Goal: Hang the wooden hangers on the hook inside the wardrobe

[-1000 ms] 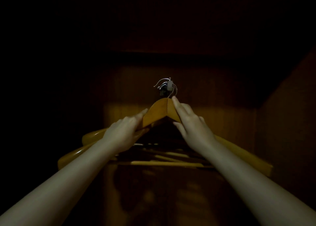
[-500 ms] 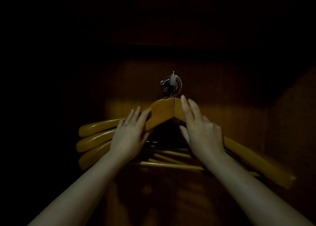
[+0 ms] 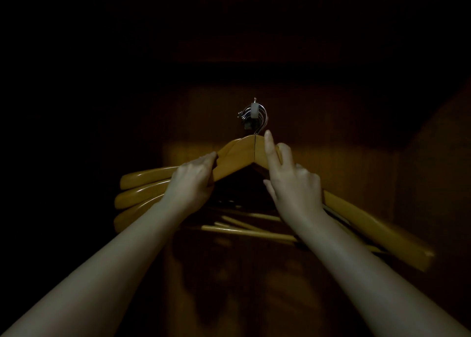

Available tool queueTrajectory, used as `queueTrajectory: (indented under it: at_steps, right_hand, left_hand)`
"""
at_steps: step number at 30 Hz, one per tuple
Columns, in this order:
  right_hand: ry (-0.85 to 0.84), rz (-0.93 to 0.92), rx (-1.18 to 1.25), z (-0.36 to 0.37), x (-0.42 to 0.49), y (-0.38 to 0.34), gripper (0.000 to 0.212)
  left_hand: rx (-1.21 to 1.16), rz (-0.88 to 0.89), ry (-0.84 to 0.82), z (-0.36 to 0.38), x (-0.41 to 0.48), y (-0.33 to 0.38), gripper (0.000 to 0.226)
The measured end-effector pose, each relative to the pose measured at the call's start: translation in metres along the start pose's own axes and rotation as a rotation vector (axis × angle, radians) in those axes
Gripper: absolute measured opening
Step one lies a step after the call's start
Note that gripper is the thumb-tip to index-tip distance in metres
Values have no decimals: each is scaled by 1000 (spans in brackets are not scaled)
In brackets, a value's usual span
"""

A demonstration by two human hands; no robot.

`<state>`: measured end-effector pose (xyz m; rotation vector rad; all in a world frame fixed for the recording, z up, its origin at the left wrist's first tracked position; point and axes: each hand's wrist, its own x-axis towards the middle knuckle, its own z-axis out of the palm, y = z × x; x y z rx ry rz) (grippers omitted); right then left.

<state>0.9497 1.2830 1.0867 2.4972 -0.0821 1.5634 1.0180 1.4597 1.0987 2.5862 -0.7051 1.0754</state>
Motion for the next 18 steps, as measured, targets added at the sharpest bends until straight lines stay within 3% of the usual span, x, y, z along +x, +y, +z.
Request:
queueTrajectory:
  at_steps: [4, 8, 14, 18]
  right_hand:
    - [-46, 40, -4, -6, -1, 1, 94]
    - [-176, 8, 152, -17, 1, 1, 86]
    - [-329, 63, 231, -54, -27, -14, 72]
    - [-550, -8, 301, -81, -64, -12, 59]
  left_hand:
    - [-80, -13, -86, -11, -2, 1, 70]
    - [-140, -68, -234, -11, -20, -1, 75]
    - [-200, -23, -290, -30, -81, -9, 68]
    - [-262, 46, -323, -63, -115, -7, 62]
